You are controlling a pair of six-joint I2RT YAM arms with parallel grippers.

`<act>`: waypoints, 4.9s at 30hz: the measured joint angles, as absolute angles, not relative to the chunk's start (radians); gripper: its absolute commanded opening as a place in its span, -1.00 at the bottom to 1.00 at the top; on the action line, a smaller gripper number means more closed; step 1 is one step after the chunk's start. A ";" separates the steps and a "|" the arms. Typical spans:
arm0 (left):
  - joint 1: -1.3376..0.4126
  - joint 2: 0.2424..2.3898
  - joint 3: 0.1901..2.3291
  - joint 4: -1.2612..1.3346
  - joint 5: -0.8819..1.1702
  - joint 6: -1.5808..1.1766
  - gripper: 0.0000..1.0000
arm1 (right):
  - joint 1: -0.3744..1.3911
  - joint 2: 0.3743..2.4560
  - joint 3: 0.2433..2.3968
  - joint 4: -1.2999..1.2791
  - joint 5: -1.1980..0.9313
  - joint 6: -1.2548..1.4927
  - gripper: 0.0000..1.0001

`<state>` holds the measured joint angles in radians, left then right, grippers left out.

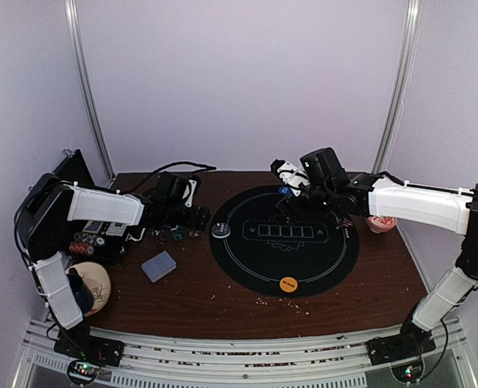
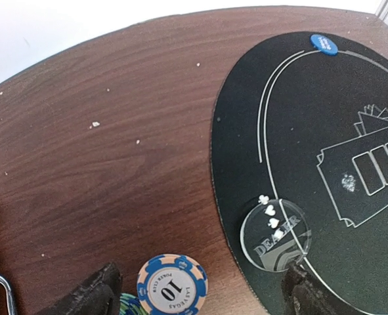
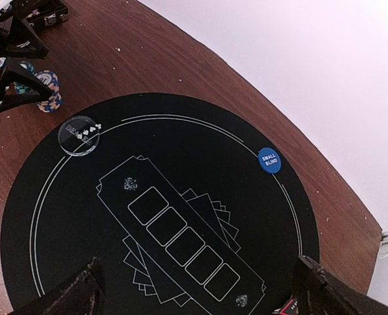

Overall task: Distribute texas hold em gaming equipment
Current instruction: Pick up the pile of poker chips from the pile of poker chips, then place the poker chips pile on the poker table mat.

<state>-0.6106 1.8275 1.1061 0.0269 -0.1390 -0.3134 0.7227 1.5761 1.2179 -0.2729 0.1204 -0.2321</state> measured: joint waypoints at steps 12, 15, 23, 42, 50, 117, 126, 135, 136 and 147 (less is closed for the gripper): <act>-0.609 1.853 1.107 -0.002 -0.175 -0.314 0.68 | 0.700 1.576 1.217 -0.273 0.120 -0.228 1.00; -0.606 1.853 1.107 -0.002 -0.178 -0.314 0.64 | 0.700 1.576 1.217 -0.273 0.120 -0.228 1.00; -0.602 1.869 1.107 -0.003 -0.178 -0.313 0.52 | 0.694 1.565 1.207 -0.272 0.120 -0.228 1.00; -0.601 1.882 1.107 -0.021 -0.176 -0.313 0.33 | 0.689 1.558 1.205 -0.268 0.120 -0.228 1.00; -0.601 1.883 1.107 -0.024 -0.176 -0.313 0.13 | 0.689 1.558 1.204 -0.265 0.120 -0.228 1.00; -0.960 2.317 1.700 -0.096 -0.161 -0.334 -0.31 | 0.359 1.460 1.203 -0.257 0.130 -0.065 1.00; -0.964 2.347 1.700 -0.130 -0.176 -0.348 0.06 | 0.359 1.458 1.203 -0.258 0.104 -0.055 1.00; -0.966 2.347 1.700 -0.132 -0.191 -0.348 0.83 | 0.359 1.461 1.203 -0.262 0.078 -0.056 1.00; -0.966 2.347 1.700 -0.132 -0.194 -0.347 0.93 | 0.359 1.463 1.203 -0.265 0.072 -0.057 1.00; -0.966 2.071 1.530 -0.147 -0.290 -0.347 0.96 | 0.430 1.516 1.216 -0.303 -0.036 -0.090 1.00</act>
